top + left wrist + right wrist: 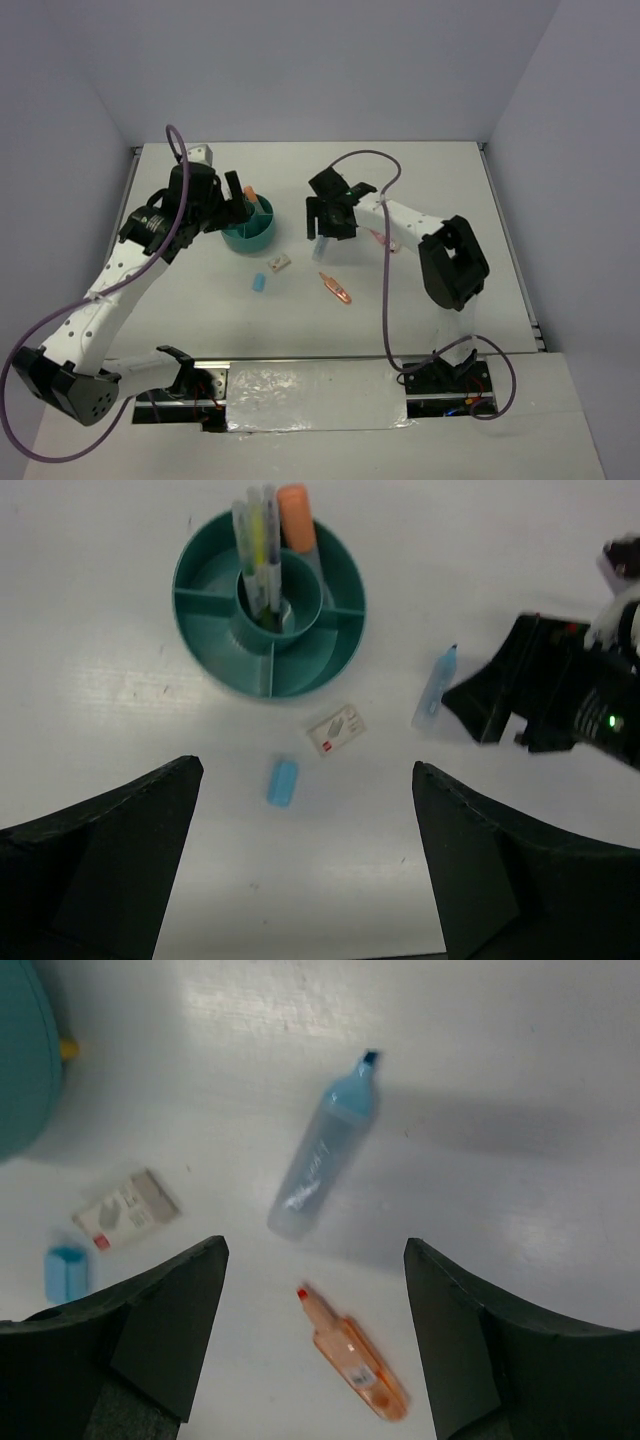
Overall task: Sort the stationery into containers
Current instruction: Pick up the pen from the center of the board.
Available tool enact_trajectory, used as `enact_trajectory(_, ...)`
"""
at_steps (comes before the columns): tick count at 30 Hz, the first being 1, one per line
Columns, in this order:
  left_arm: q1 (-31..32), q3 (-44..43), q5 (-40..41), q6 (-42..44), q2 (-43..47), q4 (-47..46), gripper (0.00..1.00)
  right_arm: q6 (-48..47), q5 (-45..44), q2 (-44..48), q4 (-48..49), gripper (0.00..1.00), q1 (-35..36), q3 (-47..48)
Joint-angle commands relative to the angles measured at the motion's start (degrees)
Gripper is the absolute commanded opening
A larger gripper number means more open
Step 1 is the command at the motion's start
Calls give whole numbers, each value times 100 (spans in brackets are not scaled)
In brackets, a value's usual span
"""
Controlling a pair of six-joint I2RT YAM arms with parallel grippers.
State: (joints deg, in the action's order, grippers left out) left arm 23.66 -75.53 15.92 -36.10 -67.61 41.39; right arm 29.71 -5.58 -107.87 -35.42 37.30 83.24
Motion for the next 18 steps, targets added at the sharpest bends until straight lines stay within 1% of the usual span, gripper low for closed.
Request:
enact_trajectory(1,-2,204,-203,-73,310,510,99,693,-688,-688,-561,79,111,867)
enact_trajectory(3,-2,328,-247,-12,477,598,99,834,-882,-883,-676,77,120,1237)
enact_trajectory(4,-2,345,-248,15,521,660,100,913,-1170,-980,-920,77,120,1369)
enact_trajectory(5,-2,354,-221,50,600,791,99,1009,-1234,-1155,-1010,76,111,1544)
enact_trajectory(8,-2,372,-221,164,732,958,99,1194,-1287,-1411,-1221,74,137,1651)
enact_trajectory(10,-2,381,-247,225,767,1029,99,1273,-1270,-1473,-1144,70,163,1555)
enact_trajectory(11,-2,398,-282,252,767,1073,99,1308,-1096,-1499,-1047,63,164,1363)
enact_trajectory(13,7,407,-291,278,759,1152,99,1396,-971,-1570,-923,56,181,1256)
enact_trajectory(16,-2,469,-309,287,793,1187,99,1528,-813,-1684,-783,54,251,1046)
enact_trajectory(18,-2,504,-291,314,802,1205,99,1642,-672,-1641,-547,49,304,765)
